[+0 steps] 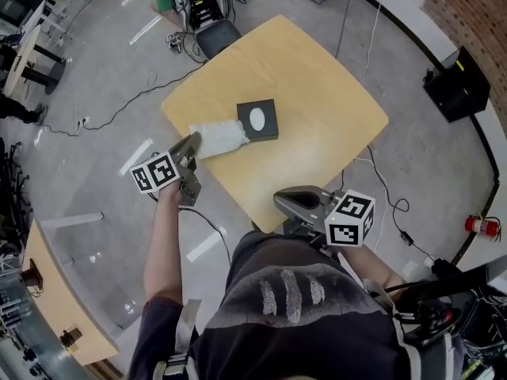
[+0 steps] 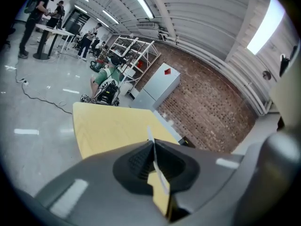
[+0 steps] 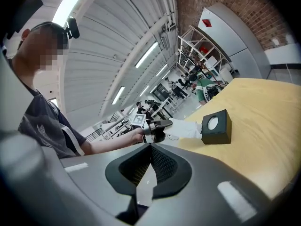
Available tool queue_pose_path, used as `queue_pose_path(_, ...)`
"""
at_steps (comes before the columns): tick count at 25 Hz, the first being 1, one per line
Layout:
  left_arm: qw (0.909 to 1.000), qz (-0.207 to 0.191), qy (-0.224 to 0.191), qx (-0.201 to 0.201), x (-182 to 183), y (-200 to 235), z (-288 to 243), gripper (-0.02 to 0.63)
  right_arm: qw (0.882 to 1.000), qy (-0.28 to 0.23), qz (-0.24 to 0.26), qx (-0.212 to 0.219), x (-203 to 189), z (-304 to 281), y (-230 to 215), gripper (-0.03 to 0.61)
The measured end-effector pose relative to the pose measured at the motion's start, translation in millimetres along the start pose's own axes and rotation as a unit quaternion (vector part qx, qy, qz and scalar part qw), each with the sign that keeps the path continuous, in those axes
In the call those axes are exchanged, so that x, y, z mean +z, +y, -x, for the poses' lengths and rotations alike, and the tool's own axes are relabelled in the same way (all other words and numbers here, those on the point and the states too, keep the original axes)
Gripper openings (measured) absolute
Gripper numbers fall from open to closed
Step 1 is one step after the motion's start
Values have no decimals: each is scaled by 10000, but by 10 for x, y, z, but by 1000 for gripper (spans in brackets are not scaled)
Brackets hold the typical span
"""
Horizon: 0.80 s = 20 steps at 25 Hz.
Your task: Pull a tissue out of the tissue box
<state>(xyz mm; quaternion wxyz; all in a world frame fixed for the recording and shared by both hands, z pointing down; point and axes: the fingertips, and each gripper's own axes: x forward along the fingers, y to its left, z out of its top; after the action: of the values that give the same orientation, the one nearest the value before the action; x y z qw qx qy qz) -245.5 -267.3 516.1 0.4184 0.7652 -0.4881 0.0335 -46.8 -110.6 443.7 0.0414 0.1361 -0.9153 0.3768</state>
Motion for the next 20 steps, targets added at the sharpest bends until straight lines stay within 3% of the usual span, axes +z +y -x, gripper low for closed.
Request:
queue_pose_path(6,9996,242,18,-146,-135,219,145,5,9998,-2,-3,-175,-115,-189,173,-2)
queue_pose_path(20,9982,352,12,-481,-225,269,394,5,9991,-79,53,-417,-320,-381,446,-2)
